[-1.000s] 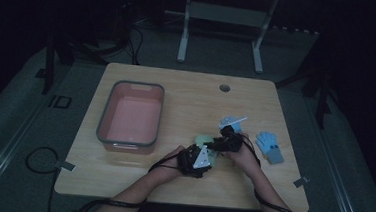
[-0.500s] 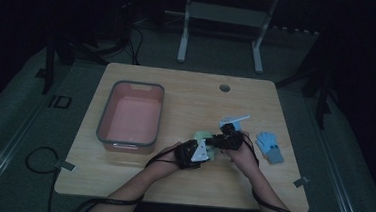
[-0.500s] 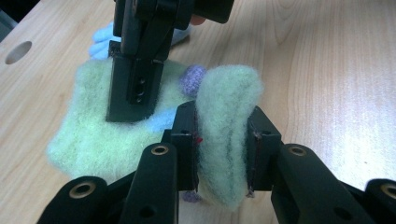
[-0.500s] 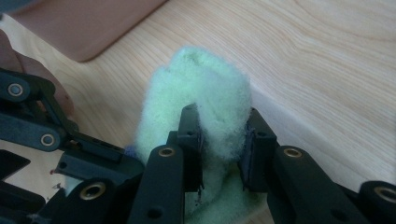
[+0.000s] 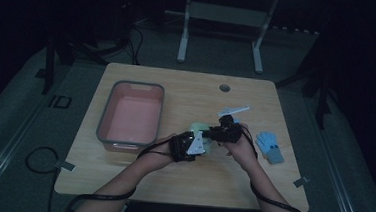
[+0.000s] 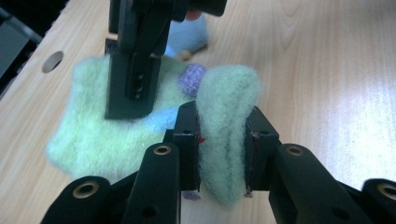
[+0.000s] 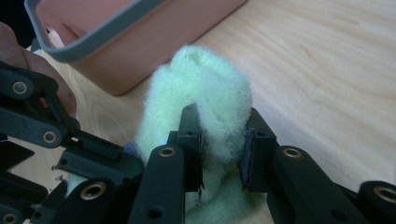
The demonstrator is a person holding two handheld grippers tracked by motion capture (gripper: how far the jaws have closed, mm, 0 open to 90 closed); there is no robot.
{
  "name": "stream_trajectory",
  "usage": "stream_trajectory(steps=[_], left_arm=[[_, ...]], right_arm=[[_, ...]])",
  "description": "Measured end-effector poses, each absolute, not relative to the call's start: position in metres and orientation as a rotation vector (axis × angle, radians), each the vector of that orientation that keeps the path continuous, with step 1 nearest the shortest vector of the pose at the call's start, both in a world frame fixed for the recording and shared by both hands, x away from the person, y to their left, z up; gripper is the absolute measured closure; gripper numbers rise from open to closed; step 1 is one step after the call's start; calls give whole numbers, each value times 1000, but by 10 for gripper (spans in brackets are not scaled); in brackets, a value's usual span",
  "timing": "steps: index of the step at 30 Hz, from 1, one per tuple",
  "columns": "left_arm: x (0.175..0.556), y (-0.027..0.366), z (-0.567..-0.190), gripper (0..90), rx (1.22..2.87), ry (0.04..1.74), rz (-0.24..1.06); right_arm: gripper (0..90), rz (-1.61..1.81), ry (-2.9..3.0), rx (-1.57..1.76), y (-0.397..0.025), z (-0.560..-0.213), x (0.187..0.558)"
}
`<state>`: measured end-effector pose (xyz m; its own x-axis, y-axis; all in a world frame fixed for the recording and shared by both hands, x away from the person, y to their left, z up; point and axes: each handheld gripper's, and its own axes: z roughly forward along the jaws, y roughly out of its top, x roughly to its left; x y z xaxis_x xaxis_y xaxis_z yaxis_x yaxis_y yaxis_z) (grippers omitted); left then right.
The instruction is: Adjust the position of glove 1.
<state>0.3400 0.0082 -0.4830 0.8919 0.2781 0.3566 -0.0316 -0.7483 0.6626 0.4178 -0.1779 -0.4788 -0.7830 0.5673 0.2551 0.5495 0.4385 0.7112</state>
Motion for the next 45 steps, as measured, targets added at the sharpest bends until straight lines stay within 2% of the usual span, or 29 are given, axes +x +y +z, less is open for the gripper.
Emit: stream_trajectory(steps=[13,25,45], left_arm=[[345,36,-451,720,2369,177,636],[347,68,-435,724,2400,194,682],[347,141,-424,726,2462,265,749]], right_arm=[[737,1335,2642,952,-148,-443,429],[738,1352,2663,880,-109,-424,435],[737,1411,2706,781,-29,-413,448]])
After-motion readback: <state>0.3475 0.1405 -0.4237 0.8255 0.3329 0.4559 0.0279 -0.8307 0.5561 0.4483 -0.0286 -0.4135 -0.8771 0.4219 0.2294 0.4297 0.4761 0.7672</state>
